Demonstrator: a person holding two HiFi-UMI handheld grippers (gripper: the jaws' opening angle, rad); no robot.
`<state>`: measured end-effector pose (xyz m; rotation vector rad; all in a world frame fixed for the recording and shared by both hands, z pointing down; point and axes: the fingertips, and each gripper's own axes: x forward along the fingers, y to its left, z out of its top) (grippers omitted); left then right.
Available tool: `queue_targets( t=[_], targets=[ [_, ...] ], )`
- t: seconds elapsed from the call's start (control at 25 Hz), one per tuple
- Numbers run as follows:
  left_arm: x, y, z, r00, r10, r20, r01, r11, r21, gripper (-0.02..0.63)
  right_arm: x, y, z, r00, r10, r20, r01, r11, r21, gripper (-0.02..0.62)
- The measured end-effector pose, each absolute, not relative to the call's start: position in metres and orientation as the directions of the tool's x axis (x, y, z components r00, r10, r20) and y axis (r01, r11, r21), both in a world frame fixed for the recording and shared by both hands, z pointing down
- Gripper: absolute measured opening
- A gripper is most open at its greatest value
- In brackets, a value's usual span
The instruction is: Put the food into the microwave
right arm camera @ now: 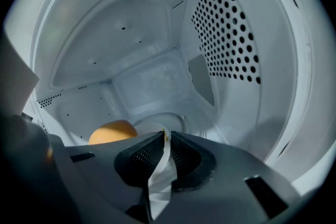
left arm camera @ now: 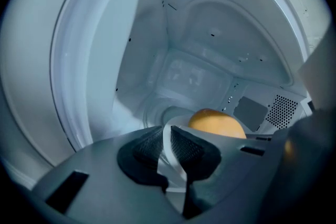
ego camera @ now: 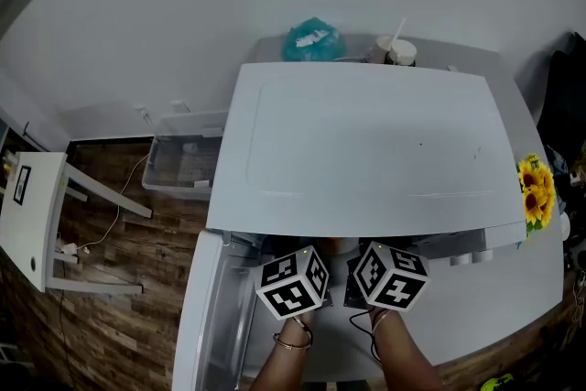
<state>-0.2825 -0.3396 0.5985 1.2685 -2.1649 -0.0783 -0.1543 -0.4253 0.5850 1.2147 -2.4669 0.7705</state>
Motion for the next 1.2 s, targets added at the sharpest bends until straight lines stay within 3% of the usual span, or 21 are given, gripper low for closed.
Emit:
queue_targets(
  t=[0.6,1.2],
  targets=[
    [-0.286,-0.341,0.597,-0.403,-0.767,0.499,-0.752,0.589,0.298,0.044,-0.156,-0.429,0.589,-0.579,-0.642,0.503,-0.815,0.464,-0.345,0.049],
    [-0.28,-0.327,0.583,-0.453,-0.782,0.429,-0.757,0.591,0.279,0.044,-0.144,-0.424,0.573,-0.633,-0.669,0.389,-0.77,0.495,-0.403,0.049]
  ],
)
